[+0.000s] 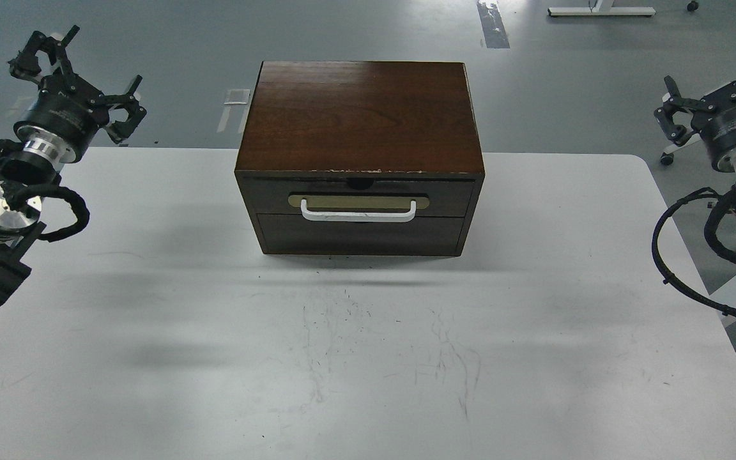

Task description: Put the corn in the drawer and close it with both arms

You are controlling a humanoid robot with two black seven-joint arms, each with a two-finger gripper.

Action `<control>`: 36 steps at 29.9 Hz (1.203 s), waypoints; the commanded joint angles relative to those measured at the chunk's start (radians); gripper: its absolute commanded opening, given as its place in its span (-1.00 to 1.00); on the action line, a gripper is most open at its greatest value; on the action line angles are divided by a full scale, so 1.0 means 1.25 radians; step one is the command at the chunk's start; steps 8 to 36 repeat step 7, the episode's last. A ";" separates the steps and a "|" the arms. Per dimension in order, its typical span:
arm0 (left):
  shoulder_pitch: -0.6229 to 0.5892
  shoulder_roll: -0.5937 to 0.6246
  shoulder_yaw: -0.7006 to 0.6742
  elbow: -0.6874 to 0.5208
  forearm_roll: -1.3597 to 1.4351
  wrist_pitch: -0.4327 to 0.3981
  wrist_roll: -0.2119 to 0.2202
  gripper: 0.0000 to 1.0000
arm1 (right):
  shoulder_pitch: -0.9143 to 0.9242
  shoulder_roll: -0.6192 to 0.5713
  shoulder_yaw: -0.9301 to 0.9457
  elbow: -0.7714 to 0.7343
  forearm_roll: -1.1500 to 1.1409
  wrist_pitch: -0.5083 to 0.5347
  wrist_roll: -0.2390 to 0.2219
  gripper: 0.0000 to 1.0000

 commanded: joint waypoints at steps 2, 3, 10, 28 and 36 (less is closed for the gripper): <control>0.015 0.006 -0.002 0.000 -0.001 0.000 -0.001 0.95 | 0.001 0.002 0.003 -0.002 -0.001 0.000 0.001 1.00; 0.015 0.008 -0.005 -0.001 -0.001 0.000 -0.001 0.95 | -0.001 0.002 0.001 0.000 -0.001 0.000 0.001 1.00; 0.017 0.010 -0.015 -0.001 -0.001 0.000 -0.006 0.95 | -0.007 -0.003 0.001 -0.002 -0.001 0.000 0.001 1.00; 0.017 0.010 -0.015 -0.001 -0.001 0.000 -0.006 0.95 | -0.007 -0.003 0.001 -0.002 -0.001 0.000 0.001 1.00; 0.017 0.010 -0.015 -0.001 -0.001 0.000 -0.006 0.95 | -0.007 -0.003 0.001 -0.002 -0.001 0.000 0.001 1.00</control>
